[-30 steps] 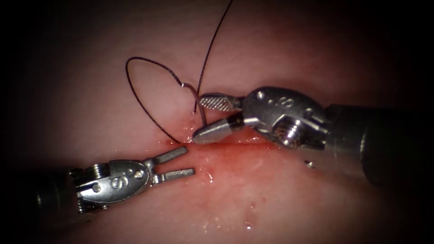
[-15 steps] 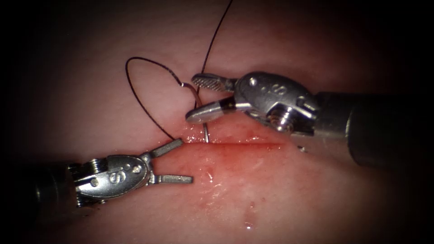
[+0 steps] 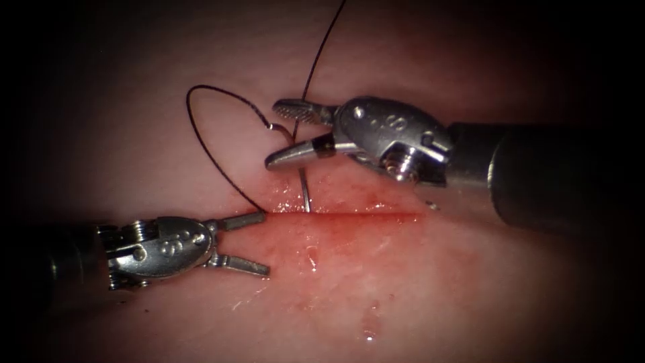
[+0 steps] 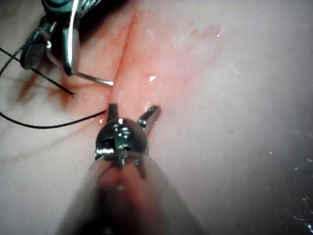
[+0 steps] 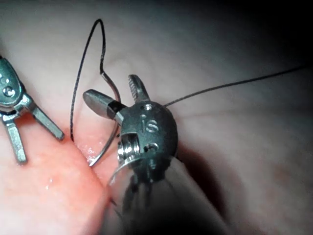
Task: Wound Closure
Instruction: Use the right needle driver to puncture the needle through the top of the cut
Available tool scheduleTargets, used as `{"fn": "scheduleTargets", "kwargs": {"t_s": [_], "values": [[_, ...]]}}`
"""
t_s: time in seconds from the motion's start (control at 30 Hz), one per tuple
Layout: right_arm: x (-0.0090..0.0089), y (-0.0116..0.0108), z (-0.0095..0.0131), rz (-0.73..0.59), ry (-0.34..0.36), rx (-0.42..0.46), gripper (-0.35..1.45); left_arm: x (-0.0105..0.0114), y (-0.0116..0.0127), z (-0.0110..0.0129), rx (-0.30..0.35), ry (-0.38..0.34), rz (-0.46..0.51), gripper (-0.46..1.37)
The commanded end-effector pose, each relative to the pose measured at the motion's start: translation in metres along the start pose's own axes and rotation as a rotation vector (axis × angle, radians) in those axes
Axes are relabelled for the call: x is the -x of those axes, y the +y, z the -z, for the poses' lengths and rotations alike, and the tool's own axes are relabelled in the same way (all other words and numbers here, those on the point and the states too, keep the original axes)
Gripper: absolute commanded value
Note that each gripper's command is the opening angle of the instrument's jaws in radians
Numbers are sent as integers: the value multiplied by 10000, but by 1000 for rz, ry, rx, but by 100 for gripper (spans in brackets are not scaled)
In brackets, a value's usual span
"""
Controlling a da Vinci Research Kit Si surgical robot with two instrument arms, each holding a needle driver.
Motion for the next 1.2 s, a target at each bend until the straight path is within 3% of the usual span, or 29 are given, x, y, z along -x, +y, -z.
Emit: {"fn": "scheduleTargets", "kwargs": {"t_s": [0.03, 0.23, 0.37, 0.4, 0.47, 0.5, 0.53, 0.87, 1.07, 1.2], "values": [[0, -1, -1, 11, -5, -15, 100, 0, 1, 0, 8, 2, -1, 45], [3, 0, -8, 54, -94, -55, 95, -2, 9, 4, -7, 0, -4, 36], [4, 4, -7, 68, -110, -61, 95, -4, 12, 6, -5, -1, -2, 36], [5, 5, -7, 68, -110, -61, 86, -4, 13, 7, -4, -1, 5, 35], [5, 7, -6, 68, -110, -61, 67, -5, 13, 7, -3, -4, 6, 35], [5, 7, -6, 69, -110, -62, 5, -5, 13, 7, -3, -4, 6, 33], [5, 8, -6, 69, -110, -62, -35, -5, 13, 7, -4, -4, 6, 33], [15, 6, -9, 150, -115, -58, -35, -6, 24, 10, -4, -4, 6, 30], [17, 8, -6, 216, -155, 77, -35, -8, 38, 12, -9, 5, 6, 24], [18, 5, -5, 219, -123, 168, -35, -10, 51, 9, 1, 10, 6, 23]]}}
